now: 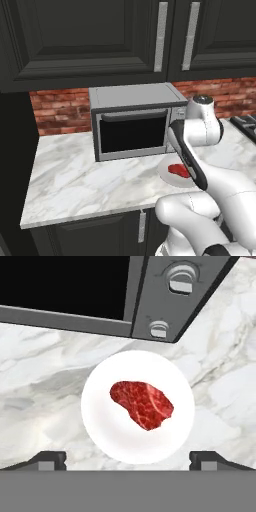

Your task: Place the steak on the counter behind the older steak on the same shelf of the fridge to maintain FIFO order. Close the fridge door when finished.

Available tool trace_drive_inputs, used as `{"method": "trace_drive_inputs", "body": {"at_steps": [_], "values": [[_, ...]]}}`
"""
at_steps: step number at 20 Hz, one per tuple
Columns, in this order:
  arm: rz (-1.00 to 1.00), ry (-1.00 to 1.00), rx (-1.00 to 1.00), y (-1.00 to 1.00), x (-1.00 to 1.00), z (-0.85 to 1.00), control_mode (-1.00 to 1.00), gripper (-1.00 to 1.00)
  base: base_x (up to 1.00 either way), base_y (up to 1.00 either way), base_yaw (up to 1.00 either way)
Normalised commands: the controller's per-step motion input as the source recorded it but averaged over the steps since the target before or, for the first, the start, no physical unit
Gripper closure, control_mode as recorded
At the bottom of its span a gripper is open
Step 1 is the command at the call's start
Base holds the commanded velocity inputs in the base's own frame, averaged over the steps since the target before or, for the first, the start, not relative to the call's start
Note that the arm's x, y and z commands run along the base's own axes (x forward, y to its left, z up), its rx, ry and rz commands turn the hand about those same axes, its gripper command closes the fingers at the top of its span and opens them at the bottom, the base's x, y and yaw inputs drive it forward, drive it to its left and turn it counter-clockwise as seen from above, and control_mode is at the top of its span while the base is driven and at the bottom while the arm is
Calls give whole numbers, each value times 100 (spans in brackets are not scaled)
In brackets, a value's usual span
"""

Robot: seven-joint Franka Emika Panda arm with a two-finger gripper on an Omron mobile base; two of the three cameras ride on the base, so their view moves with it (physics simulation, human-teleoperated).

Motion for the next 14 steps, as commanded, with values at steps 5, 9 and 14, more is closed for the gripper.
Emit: {"method": "trace_drive_inputs", "body": {"at_steps": [5,9,14], "values": [[13,7,-13,-42,15,-77,-100,-100,0,0,0],[14,17,-4,-4,28,-22,-100,-100,0,0,0],[6,3,0,0,6,0,-100,-100,0,0,0]]}}
